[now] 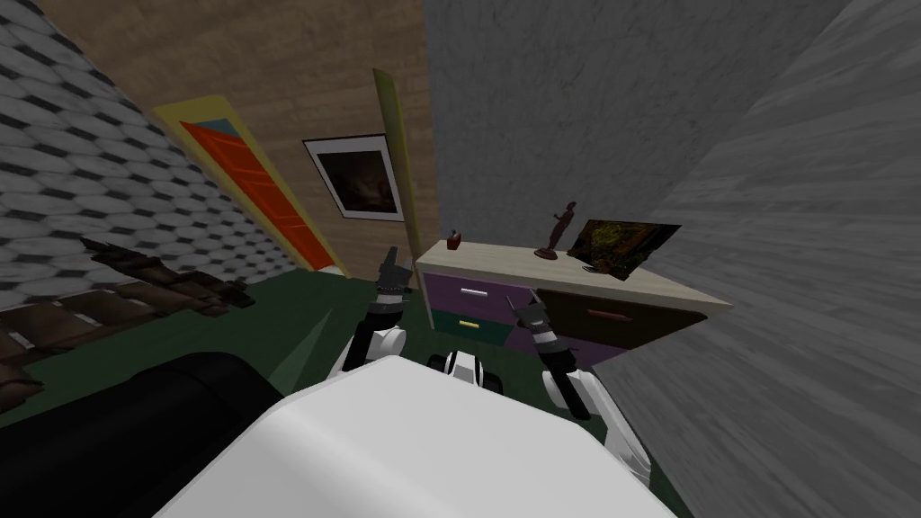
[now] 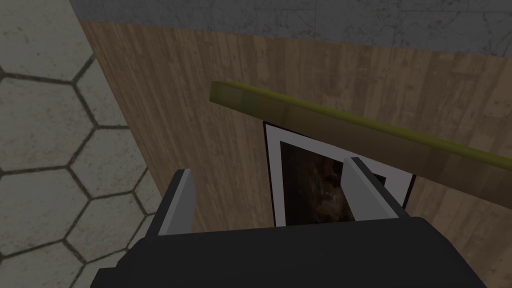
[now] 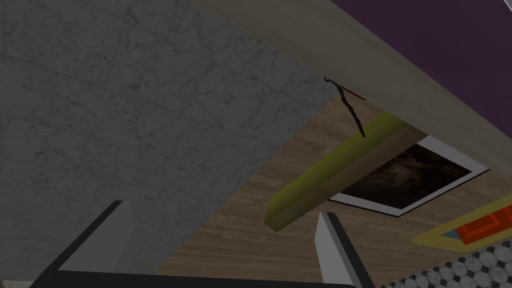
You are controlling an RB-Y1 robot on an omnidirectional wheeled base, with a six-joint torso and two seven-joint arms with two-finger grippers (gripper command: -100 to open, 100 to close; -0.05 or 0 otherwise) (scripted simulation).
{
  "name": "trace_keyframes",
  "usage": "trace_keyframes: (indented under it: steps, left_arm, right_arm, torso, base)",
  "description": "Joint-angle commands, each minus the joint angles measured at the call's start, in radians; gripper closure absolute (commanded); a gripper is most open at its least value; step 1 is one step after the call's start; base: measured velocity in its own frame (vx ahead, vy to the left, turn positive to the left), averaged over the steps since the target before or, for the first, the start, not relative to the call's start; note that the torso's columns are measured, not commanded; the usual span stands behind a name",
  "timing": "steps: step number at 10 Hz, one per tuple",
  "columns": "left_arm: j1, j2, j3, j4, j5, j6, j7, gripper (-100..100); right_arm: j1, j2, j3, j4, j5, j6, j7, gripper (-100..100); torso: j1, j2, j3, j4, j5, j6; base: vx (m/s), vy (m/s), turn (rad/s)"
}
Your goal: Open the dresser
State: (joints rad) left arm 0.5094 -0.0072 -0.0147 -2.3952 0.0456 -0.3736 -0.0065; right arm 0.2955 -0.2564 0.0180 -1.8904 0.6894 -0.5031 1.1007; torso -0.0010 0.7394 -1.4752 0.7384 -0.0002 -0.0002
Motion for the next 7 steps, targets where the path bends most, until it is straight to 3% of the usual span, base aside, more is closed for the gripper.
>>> trace_keyframes:
  steps: [1,4,5,7]
  left_arm:
    - [0.000,0.000,0.000,0.000,0.000,0.000,0.000,0]
    - [0.000,0.000,0.000,0.000,0.000,0.000,0.000,0]
    - [0.000,0.000,0.000,0.000,0.000,0.000,0.000,0]
    - [0.000,0.000,0.000,0.000,0.000,0.000,0.000,0]
  right_arm:
    - [-0.010,0.000,-0.002,0.025,0.058,0.009,0.060,-100]
    - [-0.035,0.006,-0.009,0.083,0.145,0.018,0.147,-100]
    - [-0.035,0.006,-0.009,0.083,0.151,0.018,0.154,-100]
    - [-0.058,0.017,-0.016,0.141,0.220,0.026,0.222,-100]
  torso:
    - [0.001,-0.001,-0.001,0.000,0.000,0.000]
    - [0.001,-0.002,-0.001,-0.001,0.000,0.000]
    - [0.002,-0.002,-0.001,0.000,0.000,0.000]
    - [0.001,-0.002,-0.001,0.000,0.000,0.000]
  base:
    - [0.037,0.102,-0.088]
    - [0.045,0.114,-0.109]
    - [0.024,0.115,-0.085]
    - [0.056,0.156,-0.176]
